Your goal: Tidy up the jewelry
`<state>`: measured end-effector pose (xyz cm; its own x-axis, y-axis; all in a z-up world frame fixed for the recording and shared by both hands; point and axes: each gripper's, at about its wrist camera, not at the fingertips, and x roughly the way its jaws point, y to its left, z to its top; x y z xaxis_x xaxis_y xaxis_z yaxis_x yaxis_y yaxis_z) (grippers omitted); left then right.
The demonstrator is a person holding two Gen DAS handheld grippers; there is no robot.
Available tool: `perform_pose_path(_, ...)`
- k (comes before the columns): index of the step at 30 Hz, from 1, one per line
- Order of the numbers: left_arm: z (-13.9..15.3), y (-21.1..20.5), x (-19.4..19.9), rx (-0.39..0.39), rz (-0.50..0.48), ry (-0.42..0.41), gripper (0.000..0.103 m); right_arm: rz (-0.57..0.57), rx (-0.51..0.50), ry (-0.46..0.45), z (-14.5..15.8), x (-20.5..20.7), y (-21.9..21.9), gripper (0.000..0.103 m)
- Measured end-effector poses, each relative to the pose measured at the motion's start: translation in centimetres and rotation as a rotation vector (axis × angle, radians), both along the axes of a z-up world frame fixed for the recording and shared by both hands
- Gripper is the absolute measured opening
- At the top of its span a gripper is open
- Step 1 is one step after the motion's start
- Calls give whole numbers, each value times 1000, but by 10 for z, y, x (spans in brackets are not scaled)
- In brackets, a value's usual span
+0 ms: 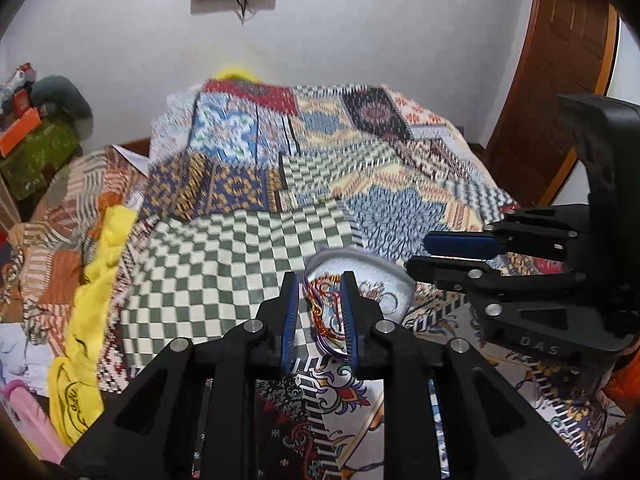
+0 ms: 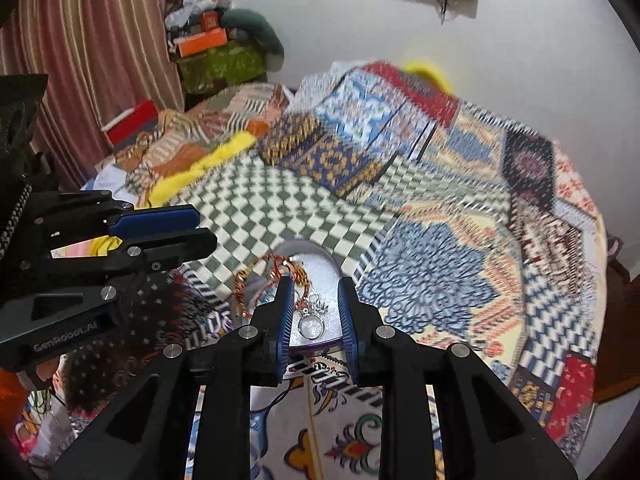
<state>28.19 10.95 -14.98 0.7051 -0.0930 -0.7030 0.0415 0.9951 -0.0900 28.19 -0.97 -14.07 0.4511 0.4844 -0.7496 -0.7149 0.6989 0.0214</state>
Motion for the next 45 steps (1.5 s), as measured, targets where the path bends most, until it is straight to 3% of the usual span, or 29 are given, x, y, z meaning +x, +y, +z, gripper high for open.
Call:
perform_pose_path(6,55,-12,-37,27,23,-143,20,-36,87,-134,57,-41,-23,20)
perform_pose_path(11,108,-25,-86,40,28,-312,21,-76,212,-272,111,-90,-51,20)
perform_pose_path(18,164,-41,-171,32,69,-561,40,-148,397,-480,165,-168,-85,21)
perform_pose_path(20,173,-47,-190,42,88,-611,50,-170,435,-524,172,-187,-91,33)
perform_pose_path(22,178,-54,-206,71,105,-655,57,-191,468,-555,176,-201,-96,56)
perform_pose_path(23,180,-59,-215,86,112,-674,64,-208,479,-574,177,-208,-98,61)
perform_pose_path(26,180,-67,-229,114,135,-709,85,-258,478,-628,174,-217,-97,79)
perform_pose_path(31,175,-73,-243,109,173,-736,99,-322,467,-677,170,-227,-96,103)
perform_pose_path(45,169,-65,-251,66,186,-710,100,-374,452,-653,163,-237,-111,103)
